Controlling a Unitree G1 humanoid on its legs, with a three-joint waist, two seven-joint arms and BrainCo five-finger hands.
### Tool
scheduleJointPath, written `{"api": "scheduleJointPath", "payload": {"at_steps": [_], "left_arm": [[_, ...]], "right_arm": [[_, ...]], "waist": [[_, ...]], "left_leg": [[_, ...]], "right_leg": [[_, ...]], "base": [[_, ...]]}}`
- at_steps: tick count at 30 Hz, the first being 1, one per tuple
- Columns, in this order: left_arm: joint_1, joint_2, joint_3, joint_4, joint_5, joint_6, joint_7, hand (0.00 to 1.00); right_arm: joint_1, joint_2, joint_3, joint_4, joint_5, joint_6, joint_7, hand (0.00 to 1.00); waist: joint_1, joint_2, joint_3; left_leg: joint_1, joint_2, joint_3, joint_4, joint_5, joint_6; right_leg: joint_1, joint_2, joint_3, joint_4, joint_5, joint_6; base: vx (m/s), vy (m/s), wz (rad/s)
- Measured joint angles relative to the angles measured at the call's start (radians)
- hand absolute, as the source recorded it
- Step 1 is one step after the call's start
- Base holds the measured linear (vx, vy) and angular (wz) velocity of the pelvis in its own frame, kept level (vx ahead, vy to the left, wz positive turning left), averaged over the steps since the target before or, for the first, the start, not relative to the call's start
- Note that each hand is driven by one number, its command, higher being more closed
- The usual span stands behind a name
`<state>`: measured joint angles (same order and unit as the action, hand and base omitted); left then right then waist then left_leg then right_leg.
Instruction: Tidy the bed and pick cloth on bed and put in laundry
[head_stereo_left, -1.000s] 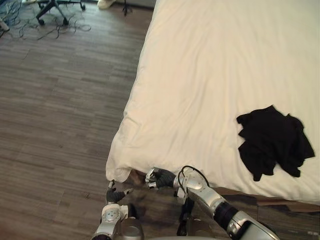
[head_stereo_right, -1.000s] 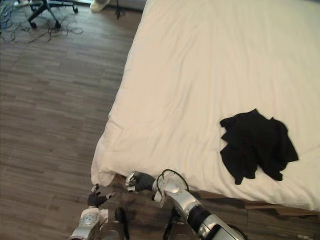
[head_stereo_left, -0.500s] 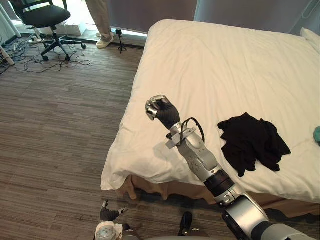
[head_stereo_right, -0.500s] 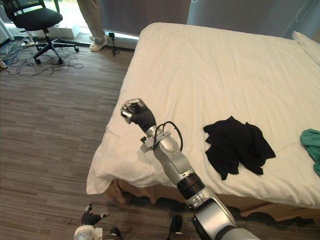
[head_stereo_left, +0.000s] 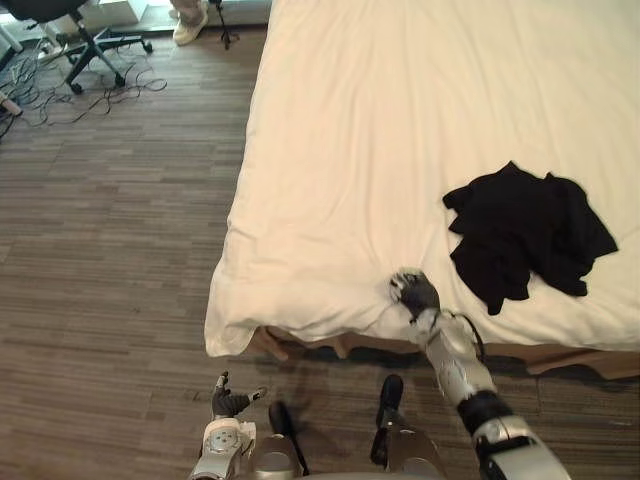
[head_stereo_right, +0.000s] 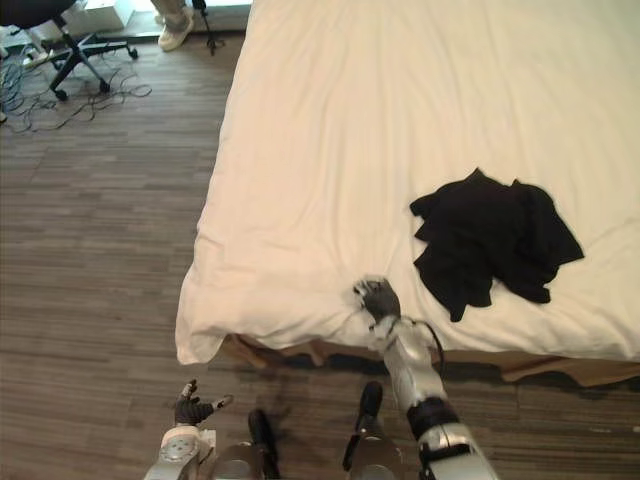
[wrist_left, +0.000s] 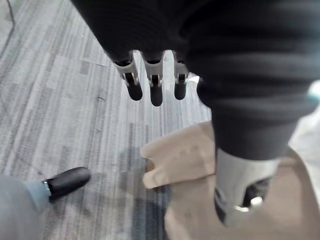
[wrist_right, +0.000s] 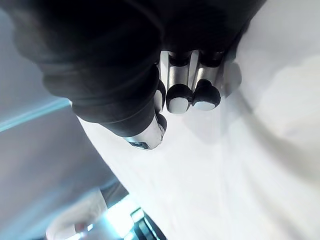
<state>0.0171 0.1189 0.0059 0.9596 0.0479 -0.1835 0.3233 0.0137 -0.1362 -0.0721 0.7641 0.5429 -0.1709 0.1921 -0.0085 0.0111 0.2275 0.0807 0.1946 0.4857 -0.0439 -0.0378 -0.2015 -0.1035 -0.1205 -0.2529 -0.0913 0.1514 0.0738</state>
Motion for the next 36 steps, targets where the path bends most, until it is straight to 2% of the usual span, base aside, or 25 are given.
{"api": "scheduleJointPath", "payload": {"at_steps": [4, 5, 7, 8, 10, 11, 14, 15, 16, 18, 19, 20, 21, 22, 23, 24, 25, 26, 28, 29, 30, 31, 32, 33, 36], "left_arm": [[0.015, -0.005, 0.042, 0.015, 0.01, -0.006, 0.001, 0.0], [0.028, -0.004, 0.064, 0.016, 0.009, -0.006, 0.003, 0.0], [0.044, 0.007, 0.102, 0.02, -0.005, 0.003, 0.012, 0.0], [0.112, -0.019, 0.133, 0.06, -0.034, 0.018, 0.03, 0.0], [0.163, -0.033, 0.128, 0.083, -0.039, 0.032, 0.029, 0.0], [0.172, -0.032, 0.128, 0.098, -0.044, 0.046, 0.028, 0.0], [0.174, -0.03, 0.107, 0.109, -0.049, 0.048, 0.023, 0.0], [0.172, -0.015, 0.093, 0.106, -0.048, 0.047, 0.02, 0.0], [0.179, 0.002, 0.093, 0.106, -0.049, 0.052, 0.019, 0.0], [0.218, 0.004, 0.095, 0.106, -0.05, 0.075, 0.024, 0.0], [0.222, 0.011, 0.094, 0.106, -0.052, 0.094, 0.02, 0.0], [0.222, 0.018, 0.093, 0.106, -0.055, 0.106, 0.011, 0.0], [0.219, 0.028, 0.093, 0.107, -0.072, 0.126, -0.017, 0.0], [0.212, 0.03, 0.093, 0.115, -0.072, 0.143, -0.047, 0.0], [0.194, 0.039, 0.089, 0.119, -0.076, 0.146, -0.075, 0.0], [0.19, 0.026, 0.063, 0.116, -0.069, 0.145, -0.093, 0.0], [0.193, 0.017, 0.036, 0.11, -0.07, 0.144, -0.094, 0.0], [0.183, 0.03, 0.024, 0.11, -0.07, 0.144, -0.093, 0.0], [0.173, 0.04, 0.014, 0.109, -0.07, 0.129, -0.094, 0.0], [0.17, 0.048, 0.004, 0.088, -0.073, 0.105, -0.095, 0.0], [0.161, 0.057, 0.001, 0.072, -0.073, 0.096, -0.093, 0.0], [0.15, 0.069, 0.002, 0.072, -0.074, 0.088, -0.092, 0.0], [0.129, 0.083, -0.004, 0.073, -0.077, 0.067, -0.094, 0.0], [0.104, 0.08, -0.01, 0.068, -0.079, 0.037, -0.096, 0.0], [0.057, 0.066, -0.027, 0.051, -0.081, -0.001, -0.113, 0.0]], "right_arm": [[0.239, -0.023, -0.114, 0.22, -0.096, 0.084, 0.02, 0.0], [0.296, -0.035, -0.125, 0.261, -0.154, 0.101, 0.045, 0.0], [0.334, -0.036, -0.126, 0.31, -0.225, 0.107, 0.066, 0.0], [0.337, -0.075, -0.154, 0.335, -0.262, 0.111, 0.071, 0.0], [0.33, -0.104, -0.163, 0.331, -0.228, 0.094, 0.063, 0.0], [0.317, -0.102, -0.162, 0.311, -0.17, 0.081, 0.059, 0.0], [0.301, -0.051, -0.161, 0.226, -0.082, 0.009, 0.059, 0.0], [0.284, -0.001, -0.16, 0.188, -0.058, -0.027, 0.053, 0.0], [0.28, 0.039, -0.154, 0.151, -0.063, -0.046, 0.05, 0.0], [0.268, 0.073, -0.111, 0.078, -0.08, -0.086, 0.001, 0.0], [0.257, 0.071, -0.112, 0.077, -0.108, -0.103, -0.019, 0.0], [0.248, 0.065, -0.111, 0.081, -0.115, -0.109, -0.032, 0.0], [0.212, 0.051, -0.107, 0.081, -0.138, -0.113, -0.062, 0.0], [0.19, 0.045, -0.097, 0.082, -0.151, -0.123, -0.076, 0.0], [0.136, 0.04, -0.102, 0.101, -0.15, -0.138, -0.083, 0.0], [0.101, 0.011, -0.117, 0.12, -0.148, -0.136, -0.09, 0.0], [0.088, -0.008, -0.126, 0.143, -0.148, -0.137, -0.097, 0.0], [0.069, -0.013, -0.127, 0.17, -0.15, -0.14, -0.097, 0.0], [0.06, -0.014, -0.126, 0.175, -0.151, -0.141, -0.092, 0.0], [0.048, -0.012, -0.121, 0.196, -0.169, -0.154, -0.087, 0.0], [0.045, -0.008, -0.12, 0.21, -0.189, -0.157, -0.086, 0.0], [0.046, -0.003, -0.122, 0.215, -0.197, -0.161, -0.086, 0.0], [0.047, 0.005, -0.124, 0.229, -0.215, -0.17, -0.09, 0.0], [0.048, 0.002, -0.124, 0.239, -0.225, -0.175, -0.095, 0.0], [0.059, -0.004, -0.12, 0.238, -0.234, -0.171, -0.098, 0.0]], "waist": [[-0.028, 0.006, -0.009], [-0.044, -0.012, -0.023], [-0.042, -0.044, -0.04], [-0.032, -0.031, -0.053], [-0.018, 0.016, -0.079], [-0.01, 0.018, -0.08], [-0.019, 0.015, -0.083], [-0.013, -0.022, -0.072], [0.0, -0.054, -0.062], [0.005, -0.052, -0.072], [0.009, -0.05, -0.08], [0.009, -0.051, -0.08], [0.006, -0.069, -0.078], [0.005, -0.083, -0.074], [0.044, -0.075, -0.065], [0.034, -0.028, -0.059], [0.015, -0.024, -0.063], [0.005, -0.024, -0.066], [0.012, -0.036, -0.073], [0.012, -0.041, -0.082], [0.013, -0.053, -0.089], [0.014, -0.062, -0.096], [0.014, -0.059, -0.111], [0.015, -0.043, -0.118], [0.001, -0.056, -0.117]], "left_leg": [[0.062, -0.006, 0.085, 0.022, -0.024, 0.001], [0.065, -0.004, 0.073, 0.096, -0.039, 0.027], [0.007, 0.02, -0.021, 0.336, -0.085, 0.105], [-0.033, 0.01, -0.25, 0.522, -0.196, 0.129], [-0.043, 0.014, -0.363, 0.534, -0.266, 0.126], [-0.03, 0.005, -0.402, 0.533, -0.306, 0.092], [0.009, 0.005, -0.321, 0.456, -0.404, 0.045], [0.039, -0.003, -0.22, 0.386, -0.432, 0.052], [0.072, -0.017, -0.145, 0.364, -0.41, 0.057], [0.136, 0.001, 0.011, 0.313, -0.388, 0.071], [0.149, -0.003, 0.048, 0.298, -0.376, 0.07], [0.156, -0.02, 0.062, 0.294, -0.368, 0.069], [0.147, -0.054, 0.07, 0.305, -0.34, 0.1], [0.099, -0.069, 0.056, 0.387, -0.295, 0.171], [0.031, -0.081, 0.001, 0.355, -0.298, 0.264], [0.034, -0.046, 0.004, 0.232, -0.205, 0.197], [0.066, -0.056, 0.025, 0.2, -0.195, 0.149], [0.055, -0.064, 0.061, 0.204, -0.192, 0.147], [0.039, -0.051, 0.104, 0.229, -0.187, 0.141], [0.025, -0.032, 0.141, 0.241, -0.177, 0.124], [0.015, -0.021, 0.163, 0.242, -0.163, 0.11], [0.005, -0.014, 0.17, 0.24, -0.155, 0.096], [-0.013, 0.008, 0.177, 0.21, -0.114, 0.081], [-0.009, 0.032, 0.177, 0.16, -0.067, 0.077], [-0.01, 0.074, 0.192, 0.175, -0.035, 0.052]], "right_leg": [[0.002, 0.015, 0.095, 0.001, -0.011, 0.003], [0.0, 0.017, 0.158, 0.001, -0.015, 0.0], [-0.006, 0.02, 0.27, 0.023, -0.018, -0.004], [-0.009, 0.051, 0.41, 0.036, -0.027, 0.004], [-0.021, 0.107, 0.507, 0.036, -0.013, 0.018], [-0.036, 0.127, 0.569, 0.04, 0.001, 0.039], [-0.123, 0.169, 0.611, 0.066, 0.014, 0.071], [-0.163, 0.138, 0.498, 0.084, -0.004, 0.037], [-0.171, 0.103, 0.391, 0.093, -0.041, -0.003], [-0.189, 0.05, 0.042, 0.264, -0.075, -0.034], [-0.179, 0.044, -0.024, 0.4, -0.112, -0.063], [-0.172, 0.044, -0.039, 0.44, -0.164, -0.082], [-0.2, 0.04, -0.05, 0.447, -0.1, -0.163], [-0.196, 0.037, -0.041, 0.383, -0.014, -0.211], [-0.153, 0.058, 0.007, 0.255, 0.074, -0.19], [-0.159, 0.047, -0.066, 0.464, -0.088, -0.213], [-0.163, -0.009, -0.113, 0.661, -0.223, -0.179], [-0.116, -0.079, -0.133, 0.768, -0.323, -0.13], [-0.064, -0.166, -0.149, 0.813, -0.359, -0.105], [-0.03, -0.228, -0.116, 0.783, -0.344, -0.062], [-0.01, -0.256, -0.092, 0.714, -0.281, -0.055], [0.003, -0.256, -0.062, 0.642, -0.237, -0.002], [0.035, -0.174, -0.037, 0.513, -0.232, 0.045], [0.074, -0.111, -0.048, 0.37, -0.209, 0.043], [0.172, -0.045, -0.085, 0.138, -0.187, 0.035]], "base": [[0.17, 0.041, -0.78], [0.17, -0.042, -1.37], [0.16, -0.042, -2.04], [0.1, 0.02, -2.48], [0.0, 0.144, -2.36], [-0.09, 0.209, -1.64], [-0.18, 0.206, -1.14], [-0.33, 0.191, -1.32], [-0.33, 0.156, -1.81], [-0.14, 0.035, -1.76], [-0.03, -0.002, -1.19], [-0.01, 0.04, -1.04], [-0.14, 0.056, -1.06], [-0.32, 0.031, -1.51], [-0.34, -0.007, -1.32], [-0.21, -0.028, -1.18], [-0.05, 0.001, -0.6], [-0.06, -0.033, -0.45], [-0.12, -0.119, -0.72], [-0.15, -0.204, -1.14], [-0.14, -0.233, -1.02], [-0.1, -0.244, -0.81], [-0.12, -0.334, -0.8], [-0.11, -0.35, -0.83], [-0.11, -0.373, -0.51]]}}
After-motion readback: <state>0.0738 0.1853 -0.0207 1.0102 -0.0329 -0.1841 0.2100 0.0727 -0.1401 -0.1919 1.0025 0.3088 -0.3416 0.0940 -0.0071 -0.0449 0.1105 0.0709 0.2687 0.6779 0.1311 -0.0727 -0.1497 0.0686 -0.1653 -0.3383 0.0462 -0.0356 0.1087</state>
